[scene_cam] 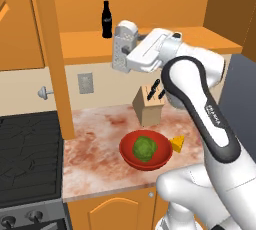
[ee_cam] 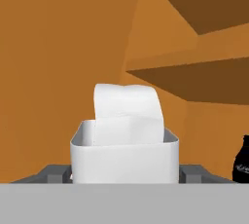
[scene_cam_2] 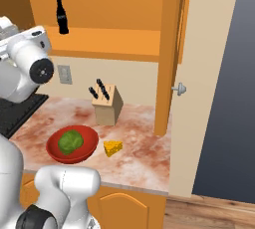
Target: Pick the cheese from the fridge and the cheese grater from the cabinet and place them next to the salad bowl.
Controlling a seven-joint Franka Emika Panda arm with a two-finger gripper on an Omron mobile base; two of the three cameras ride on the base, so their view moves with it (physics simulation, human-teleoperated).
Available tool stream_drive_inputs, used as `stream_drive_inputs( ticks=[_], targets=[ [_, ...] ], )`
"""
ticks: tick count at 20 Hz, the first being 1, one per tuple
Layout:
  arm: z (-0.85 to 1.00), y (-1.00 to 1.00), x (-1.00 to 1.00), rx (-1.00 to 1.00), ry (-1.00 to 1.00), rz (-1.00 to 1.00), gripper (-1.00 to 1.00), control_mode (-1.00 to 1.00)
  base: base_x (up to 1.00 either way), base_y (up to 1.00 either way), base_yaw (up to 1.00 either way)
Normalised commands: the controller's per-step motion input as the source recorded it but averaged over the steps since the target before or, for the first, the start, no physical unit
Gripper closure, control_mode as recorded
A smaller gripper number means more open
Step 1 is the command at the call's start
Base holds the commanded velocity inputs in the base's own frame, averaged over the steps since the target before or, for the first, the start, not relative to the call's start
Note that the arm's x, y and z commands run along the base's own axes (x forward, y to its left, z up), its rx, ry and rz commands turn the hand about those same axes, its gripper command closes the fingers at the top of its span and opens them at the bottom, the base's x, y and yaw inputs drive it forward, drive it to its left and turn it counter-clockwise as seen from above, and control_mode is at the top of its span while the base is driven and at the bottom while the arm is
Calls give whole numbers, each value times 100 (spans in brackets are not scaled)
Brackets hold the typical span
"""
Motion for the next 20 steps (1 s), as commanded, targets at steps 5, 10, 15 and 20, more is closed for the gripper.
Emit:
stream_drive_inputs(
  ticks=[5, 10, 15, 20],
  targets=[
    [-6, -18, -99, 4, 2, -24, 100, -100, 0, 0, 0],
    [-10, -4, -100, 4, 0, -30, 100, -100, 0, 0, 0],
    [-22, -2, -90, 1, 1, -38, 100, -100, 0, 0, 0],
    [-17, -24, -78, 10, 4, -33, 100, -100, 0, 0, 0]
  ],
)
